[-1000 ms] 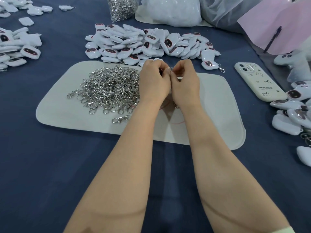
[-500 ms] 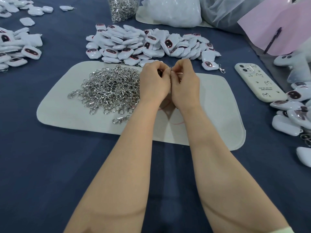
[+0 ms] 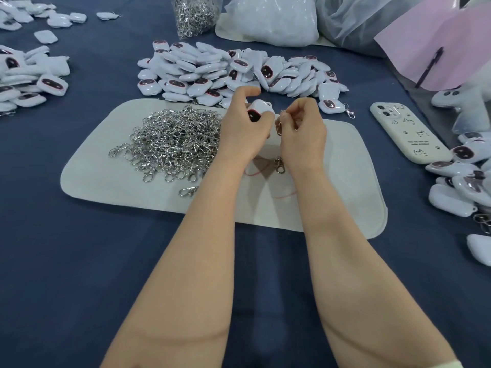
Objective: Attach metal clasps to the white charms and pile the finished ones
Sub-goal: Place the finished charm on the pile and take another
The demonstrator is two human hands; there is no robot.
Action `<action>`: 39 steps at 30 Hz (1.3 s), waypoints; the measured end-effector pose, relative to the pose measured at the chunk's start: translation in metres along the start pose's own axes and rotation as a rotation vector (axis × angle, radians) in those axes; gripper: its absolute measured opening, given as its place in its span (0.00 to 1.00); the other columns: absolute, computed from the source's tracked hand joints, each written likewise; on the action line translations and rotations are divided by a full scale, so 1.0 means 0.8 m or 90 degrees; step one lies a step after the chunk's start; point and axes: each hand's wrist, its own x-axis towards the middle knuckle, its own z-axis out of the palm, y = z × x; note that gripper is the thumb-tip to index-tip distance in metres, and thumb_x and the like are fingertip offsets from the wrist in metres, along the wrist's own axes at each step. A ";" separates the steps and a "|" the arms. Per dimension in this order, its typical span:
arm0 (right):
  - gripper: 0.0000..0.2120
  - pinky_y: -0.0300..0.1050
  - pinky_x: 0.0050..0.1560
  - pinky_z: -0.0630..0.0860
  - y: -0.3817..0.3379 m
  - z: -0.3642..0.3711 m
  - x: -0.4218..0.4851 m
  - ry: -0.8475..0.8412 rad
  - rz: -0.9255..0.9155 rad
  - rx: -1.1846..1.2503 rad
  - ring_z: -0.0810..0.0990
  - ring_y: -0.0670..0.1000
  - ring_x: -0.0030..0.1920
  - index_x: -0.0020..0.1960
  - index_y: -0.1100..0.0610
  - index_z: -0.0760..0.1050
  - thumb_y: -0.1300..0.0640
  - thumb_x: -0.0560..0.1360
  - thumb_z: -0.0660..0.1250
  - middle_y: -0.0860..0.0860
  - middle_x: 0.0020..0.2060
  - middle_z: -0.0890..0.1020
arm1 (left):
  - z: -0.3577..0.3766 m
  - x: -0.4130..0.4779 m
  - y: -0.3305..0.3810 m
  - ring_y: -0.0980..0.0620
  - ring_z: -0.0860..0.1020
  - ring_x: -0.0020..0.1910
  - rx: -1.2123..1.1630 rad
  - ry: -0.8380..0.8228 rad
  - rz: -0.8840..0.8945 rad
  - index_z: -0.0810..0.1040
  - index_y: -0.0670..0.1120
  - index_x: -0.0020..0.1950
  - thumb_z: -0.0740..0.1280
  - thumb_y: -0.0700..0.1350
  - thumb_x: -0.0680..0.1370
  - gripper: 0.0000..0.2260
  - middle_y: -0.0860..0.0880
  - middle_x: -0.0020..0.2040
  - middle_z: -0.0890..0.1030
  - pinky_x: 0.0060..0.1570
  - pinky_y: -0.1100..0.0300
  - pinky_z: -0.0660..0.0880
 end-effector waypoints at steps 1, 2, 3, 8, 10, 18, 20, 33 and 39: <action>0.06 0.39 0.44 0.72 0.000 0.000 0.000 0.001 -0.001 -0.002 0.77 0.51 0.41 0.46 0.57 0.67 0.67 0.76 0.60 0.49 0.36 0.77 | 0.000 -0.001 0.000 0.55 0.77 0.31 -0.013 -0.005 -0.010 0.69 0.51 0.56 0.65 0.40 0.73 0.13 0.52 0.47 0.76 0.39 0.59 0.77; 0.06 0.39 0.44 0.72 0.000 0.000 0.000 0.000 -0.005 -0.006 0.76 0.51 0.40 0.46 0.57 0.67 0.66 0.76 0.60 0.47 0.35 0.76 | 0.001 -0.002 0.000 0.53 0.77 0.33 -0.016 -0.012 -0.015 0.69 0.50 0.54 0.65 0.40 0.73 0.12 0.51 0.48 0.76 0.39 0.58 0.77; 0.06 0.40 0.44 0.72 0.001 0.001 0.001 0.000 -0.009 -0.013 0.76 0.50 0.40 0.46 0.57 0.68 0.66 0.76 0.60 0.45 0.34 0.74 | 0.002 -0.002 0.000 0.50 0.77 0.37 -0.008 -0.019 -0.015 0.70 0.50 0.52 0.66 0.40 0.73 0.11 0.51 0.47 0.76 0.40 0.56 0.77; 0.06 0.38 0.44 0.71 0.001 0.000 0.000 -0.010 -0.013 -0.031 0.73 0.46 0.38 0.46 0.56 0.68 0.66 0.76 0.61 0.42 0.35 0.73 | 0.001 -0.001 -0.002 0.48 0.77 0.44 0.034 -0.036 0.000 0.74 0.50 0.49 0.67 0.41 0.72 0.08 0.59 0.42 0.75 0.51 0.45 0.78; 0.06 0.39 0.45 0.72 0.000 0.000 0.000 -0.015 -0.011 -0.032 0.75 0.48 0.40 0.46 0.56 0.68 0.66 0.76 0.61 0.45 0.36 0.75 | 0.000 0.001 -0.005 0.50 0.75 0.44 0.040 -0.033 0.009 0.74 0.49 0.49 0.67 0.40 0.72 0.08 0.60 0.41 0.74 0.51 0.44 0.78; 0.06 0.43 0.46 0.73 -0.004 0.001 -0.001 -0.033 -0.016 -0.034 0.77 0.51 0.41 0.46 0.56 0.68 0.66 0.76 0.61 0.50 0.38 0.78 | -0.001 0.004 -0.008 0.51 0.75 0.43 0.033 -0.020 0.027 0.76 0.47 0.53 0.65 0.37 0.73 0.10 0.60 0.41 0.74 0.50 0.53 0.77; 0.05 0.44 0.46 0.74 -0.004 -0.001 0.000 -0.015 0.000 -0.017 0.78 0.53 0.42 0.46 0.56 0.69 0.66 0.76 0.61 0.48 0.37 0.77 | 0.000 0.003 -0.007 0.51 0.75 0.42 0.024 -0.019 0.022 0.76 0.48 0.52 0.65 0.37 0.73 0.10 0.59 0.41 0.74 0.50 0.51 0.77; 0.05 0.41 0.45 0.73 -0.004 0.000 0.000 -0.021 0.013 -0.018 0.77 0.51 0.40 0.46 0.57 0.68 0.66 0.76 0.61 0.49 0.36 0.76 | 0.001 0.004 -0.008 0.57 0.74 0.40 0.049 -0.022 0.038 0.76 0.48 0.53 0.65 0.38 0.73 0.10 0.61 0.40 0.74 0.45 0.64 0.72; 0.05 0.43 0.47 0.75 -0.003 0.001 -0.001 -0.036 -0.001 -0.024 0.78 0.51 0.41 0.45 0.56 0.69 0.65 0.76 0.62 0.44 0.34 0.75 | 0.001 0.005 -0.010 0.52 0.74 0.42 0.033 -0.030 0.023 0.75 0.45 0.55 0.64 0.37 0.74 0.11 0.59 0.41 0.73 0.50 0.52 0.77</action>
